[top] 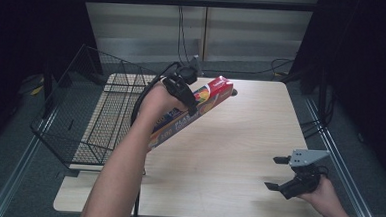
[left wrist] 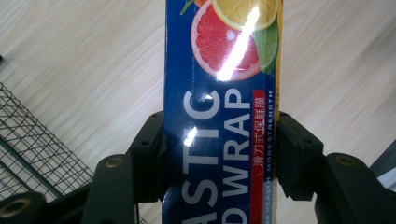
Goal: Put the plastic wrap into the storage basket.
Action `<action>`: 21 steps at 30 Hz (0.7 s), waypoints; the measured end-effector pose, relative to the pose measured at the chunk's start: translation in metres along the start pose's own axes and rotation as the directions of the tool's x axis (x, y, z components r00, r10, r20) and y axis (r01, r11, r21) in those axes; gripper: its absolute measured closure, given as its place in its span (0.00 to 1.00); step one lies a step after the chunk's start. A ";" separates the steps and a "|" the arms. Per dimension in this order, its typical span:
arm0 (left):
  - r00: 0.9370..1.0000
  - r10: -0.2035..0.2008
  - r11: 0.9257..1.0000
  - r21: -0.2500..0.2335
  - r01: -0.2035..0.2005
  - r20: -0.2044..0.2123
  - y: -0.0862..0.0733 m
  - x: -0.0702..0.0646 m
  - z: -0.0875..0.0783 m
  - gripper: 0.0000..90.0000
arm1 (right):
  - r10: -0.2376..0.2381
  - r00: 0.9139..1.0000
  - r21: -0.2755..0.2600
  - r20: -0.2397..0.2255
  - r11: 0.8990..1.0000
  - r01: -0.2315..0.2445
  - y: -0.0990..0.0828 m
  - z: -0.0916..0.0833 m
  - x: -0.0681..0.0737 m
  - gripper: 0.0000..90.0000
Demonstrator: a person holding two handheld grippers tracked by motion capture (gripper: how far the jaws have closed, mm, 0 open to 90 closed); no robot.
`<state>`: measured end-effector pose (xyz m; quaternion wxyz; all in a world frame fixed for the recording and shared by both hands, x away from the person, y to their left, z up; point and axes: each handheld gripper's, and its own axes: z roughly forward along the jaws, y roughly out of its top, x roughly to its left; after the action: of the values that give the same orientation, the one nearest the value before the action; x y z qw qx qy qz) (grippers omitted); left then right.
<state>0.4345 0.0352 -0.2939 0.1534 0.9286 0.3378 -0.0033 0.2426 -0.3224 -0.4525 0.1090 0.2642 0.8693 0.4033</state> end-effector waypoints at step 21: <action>0.998 -0.041 0.999 -0.005 0.041 -0.044 -0.009 0.008 -0.029 0.49 | -0.001 1.000 0.002 0.000 1.000 0.001 0.000 0.000 0.000 0.08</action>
<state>0.4323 0.0552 -0.2692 0.1478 0.9210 0.3601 0.0147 0.2423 -0.3220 -0.4522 0.1092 0.2638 0.8698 0.4025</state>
